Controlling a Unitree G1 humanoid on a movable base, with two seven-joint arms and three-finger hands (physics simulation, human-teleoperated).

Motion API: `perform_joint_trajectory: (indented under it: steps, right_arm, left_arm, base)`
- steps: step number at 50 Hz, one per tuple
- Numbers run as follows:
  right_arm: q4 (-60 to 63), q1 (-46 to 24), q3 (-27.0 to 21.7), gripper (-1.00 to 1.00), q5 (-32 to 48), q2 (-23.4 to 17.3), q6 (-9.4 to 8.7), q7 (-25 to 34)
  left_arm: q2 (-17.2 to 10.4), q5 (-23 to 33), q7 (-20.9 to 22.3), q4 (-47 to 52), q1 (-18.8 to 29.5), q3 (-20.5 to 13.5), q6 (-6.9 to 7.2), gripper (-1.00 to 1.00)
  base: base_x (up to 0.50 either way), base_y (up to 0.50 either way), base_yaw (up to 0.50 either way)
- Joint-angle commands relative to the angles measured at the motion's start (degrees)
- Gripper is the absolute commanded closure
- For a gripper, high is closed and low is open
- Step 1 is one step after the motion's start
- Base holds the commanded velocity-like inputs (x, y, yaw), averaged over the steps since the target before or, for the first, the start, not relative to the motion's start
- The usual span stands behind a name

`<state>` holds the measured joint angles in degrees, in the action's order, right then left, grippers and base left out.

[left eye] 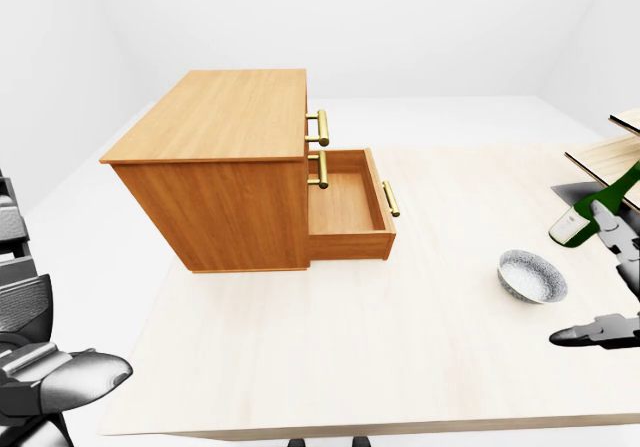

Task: Put the bowl on top of the cabinet.

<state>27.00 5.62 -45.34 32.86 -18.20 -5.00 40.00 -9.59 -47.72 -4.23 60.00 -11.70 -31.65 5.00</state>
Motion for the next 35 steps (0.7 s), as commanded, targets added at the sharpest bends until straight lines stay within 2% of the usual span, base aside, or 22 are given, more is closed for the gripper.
perform_joint_trajectory:
  steps: [1,8,17,27,35]
  right_arm:
    - [-3.1,0.3,-0.2,-1.0,1.4,-1.1,0.0,0.0]
    - [0.4,-1.2,-5.8,-1.0,4.5,-6.7,0.0,0.0]
    - [1.6,-4.1,-7.4,-1.0,10.5,-12.5,0.0,0.0]
    - [-7.2,-6.7,-6.0,-1.0,10.0,-15.7,0.0,0.0]
    - [-12.3,-9.1,-3.4,-1.0,9.9,-19.4,0.0,0.0]
  left_arm:
    - [0.2,0.7,-0.4,0.0,0.0,0.2,0.0,-1.0]
    - [0.2,0.8,-0.4,0.0,-0.1,0.3,0.0,-1.0]
    - [0.2,0.9,-0.4,0.0,-0.1,0.3,0.0,-1.0]
    - [0.0,0.6,-0.5,0.0,-0.5,0.4,0.0,-1.0]
    - [1.1,1.9,0.5,0.0,-0.1,0.6,0.0,-1.0]
  base:
    - [0.0,0.0,0.0]
    - [0.0,0.0,0.0]
    - [0.0,0.0,0.0]
    - [0.0,0.0,0.0]
    - [0.0,0.0,0.0]
